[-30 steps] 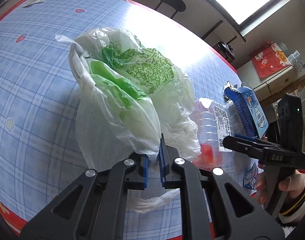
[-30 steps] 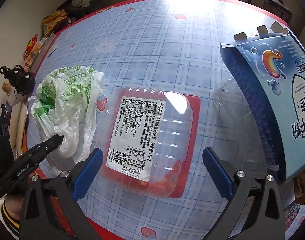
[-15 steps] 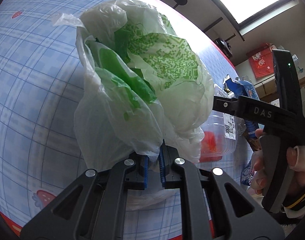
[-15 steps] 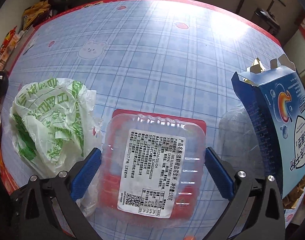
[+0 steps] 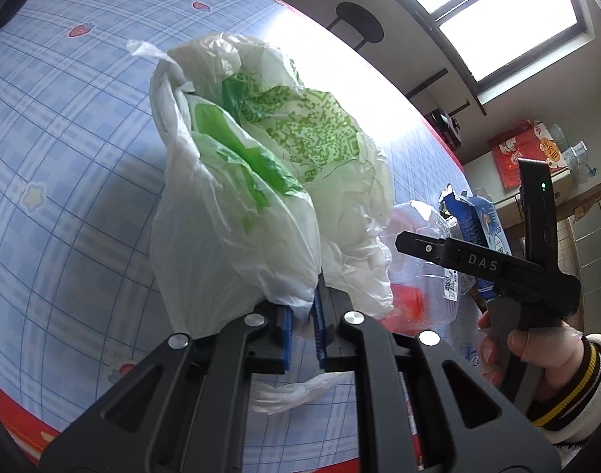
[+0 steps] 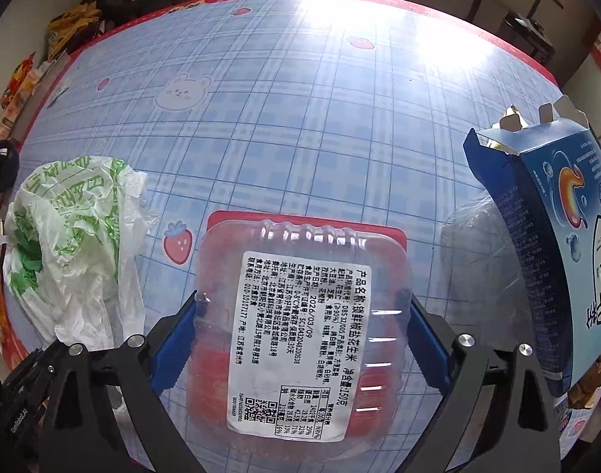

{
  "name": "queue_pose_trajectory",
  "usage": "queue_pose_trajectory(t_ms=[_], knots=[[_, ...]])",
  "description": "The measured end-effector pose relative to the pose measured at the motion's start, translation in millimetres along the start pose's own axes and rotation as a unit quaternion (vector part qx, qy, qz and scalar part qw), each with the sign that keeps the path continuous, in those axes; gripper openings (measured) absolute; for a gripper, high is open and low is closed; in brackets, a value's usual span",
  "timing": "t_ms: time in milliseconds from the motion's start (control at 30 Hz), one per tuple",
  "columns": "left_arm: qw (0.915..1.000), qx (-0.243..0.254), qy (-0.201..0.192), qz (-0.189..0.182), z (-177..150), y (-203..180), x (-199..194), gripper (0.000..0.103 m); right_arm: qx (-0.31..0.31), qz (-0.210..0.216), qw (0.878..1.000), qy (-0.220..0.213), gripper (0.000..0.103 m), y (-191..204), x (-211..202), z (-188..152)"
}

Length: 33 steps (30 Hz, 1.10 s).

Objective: Collect trash
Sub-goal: 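Carry the food tray and greens bag over the terracotta bin with both tools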

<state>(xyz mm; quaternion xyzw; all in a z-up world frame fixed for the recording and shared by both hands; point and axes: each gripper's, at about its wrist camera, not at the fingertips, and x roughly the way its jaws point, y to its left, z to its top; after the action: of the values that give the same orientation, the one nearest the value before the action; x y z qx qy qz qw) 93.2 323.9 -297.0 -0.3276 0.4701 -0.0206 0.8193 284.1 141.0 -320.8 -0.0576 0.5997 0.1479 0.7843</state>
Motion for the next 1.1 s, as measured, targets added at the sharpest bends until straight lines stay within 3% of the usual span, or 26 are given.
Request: queue_pose_trajectory(t_ms=[300,500,767,1100], knots=[[0.9982,0.017,-0.057,0.004,4.4,-15.8,-52.5,0.012,-0.023,0.075,0.991,-0.111,0.091,-14.3,-72.7,-4.7],[0.9933,0.058,-0.1,0.005,9.0,-57.8,-92.4,0.012,0.007,0.1,0.975,-0.198,0.092,-67.6,-136.6,-15.4],[0.9814,0.143,-0.125,-0.026,5.2,-165.3,-112.1,0.012,0.085,0.074,0.948,-0.298,0.093,-196.4,-217.0,-59.4],[0.9585,0.257,-0.077,-0.097,-40.0,-343.4,-56.1,0.012,0.218,-0.009,0.92,-0.325,0.094,-410.5,-261.8,-154.2]])
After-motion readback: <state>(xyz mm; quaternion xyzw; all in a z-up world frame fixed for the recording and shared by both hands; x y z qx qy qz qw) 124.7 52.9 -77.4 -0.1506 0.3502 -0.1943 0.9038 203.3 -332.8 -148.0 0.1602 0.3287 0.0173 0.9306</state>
